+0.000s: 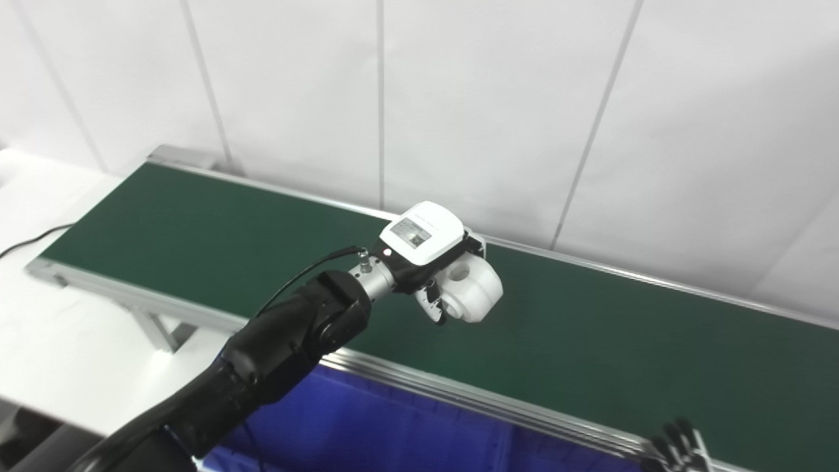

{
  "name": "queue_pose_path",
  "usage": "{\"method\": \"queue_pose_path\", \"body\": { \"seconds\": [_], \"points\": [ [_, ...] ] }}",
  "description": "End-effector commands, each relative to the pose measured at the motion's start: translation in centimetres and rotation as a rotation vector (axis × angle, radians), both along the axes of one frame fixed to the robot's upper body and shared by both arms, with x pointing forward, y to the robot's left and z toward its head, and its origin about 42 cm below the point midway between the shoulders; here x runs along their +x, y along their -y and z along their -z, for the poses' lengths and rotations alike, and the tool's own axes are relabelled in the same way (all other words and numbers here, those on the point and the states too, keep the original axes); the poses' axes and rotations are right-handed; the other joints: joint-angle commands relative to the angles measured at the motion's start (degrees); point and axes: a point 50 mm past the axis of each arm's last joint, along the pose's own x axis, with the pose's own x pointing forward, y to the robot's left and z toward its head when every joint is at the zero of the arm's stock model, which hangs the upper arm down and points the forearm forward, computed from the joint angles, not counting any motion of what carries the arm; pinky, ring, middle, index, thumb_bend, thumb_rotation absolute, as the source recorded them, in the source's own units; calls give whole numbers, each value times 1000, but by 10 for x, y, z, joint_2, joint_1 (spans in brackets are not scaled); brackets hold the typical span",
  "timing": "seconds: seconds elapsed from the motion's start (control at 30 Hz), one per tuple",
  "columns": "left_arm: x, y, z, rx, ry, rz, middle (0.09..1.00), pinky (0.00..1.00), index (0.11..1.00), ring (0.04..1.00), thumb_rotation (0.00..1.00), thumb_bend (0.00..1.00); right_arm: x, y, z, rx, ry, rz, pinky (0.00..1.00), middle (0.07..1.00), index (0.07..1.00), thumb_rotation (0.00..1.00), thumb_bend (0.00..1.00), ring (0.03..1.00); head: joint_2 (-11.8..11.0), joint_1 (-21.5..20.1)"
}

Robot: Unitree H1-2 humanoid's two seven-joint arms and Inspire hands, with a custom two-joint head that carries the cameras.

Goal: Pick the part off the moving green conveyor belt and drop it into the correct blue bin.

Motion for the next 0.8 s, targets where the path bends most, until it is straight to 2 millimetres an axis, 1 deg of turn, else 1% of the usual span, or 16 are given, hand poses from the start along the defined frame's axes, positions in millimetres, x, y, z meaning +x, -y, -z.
{"method": "queue_pose_path", "body": {
  "seconds": [0.0,0.13,0.23,0.43,0.53,0.57,0.6,0.73,0.77],
  "points": [
    [-1,-13,-14,15,60,4,499,481,475,490,0,524,8,8,-10,7,47,-4,930,913,949,992,889,889,-4,13],
    [-12,-27,-3,69,43,-20,505,479,471,506,0,523,8,19,-7,20,46,0,931,917,954,994,891,887,-6,28],
    [-16,-39,3,88,34,-47,502,476,472,489,0,524,9,24,-6,27,50,-2,919,915,951,970,893,881,-3,31],
    [-25,-59,8,113,-9,-87,488,500,487,496,0,523,13,28,-3,31,54,-8,915,909,944,965,890,878,-1,29],
    [-32,-70,15,128,-30,-110,492,466,482,485,0,523,14,30,-2,28,55,-7,888,904,934,961,893,875,1,29],
    [-34,-74,18,133,-32,-114,465,440,497,456,0,522,14,30,-1,26,54,-5,880,905,933,960,900,874,2,29],
    [-37,-78,21,136,-40,-122,455,439,504,447,0,522,13,30,-1,24,53,-3,858,905,932,957,904,870,3,29],
    [-50,-91,32,146,-83,-165,461,441,503,464,0,522,10,31,-3,26,53,2,851,910,940,955,908,875,9,27],
    [-54,-94,35,150,-88,-170,437,389,510,420,0,519,10,31,-3,31,54,3,853,910,941,951,911,875,9,27]
  ]
}}
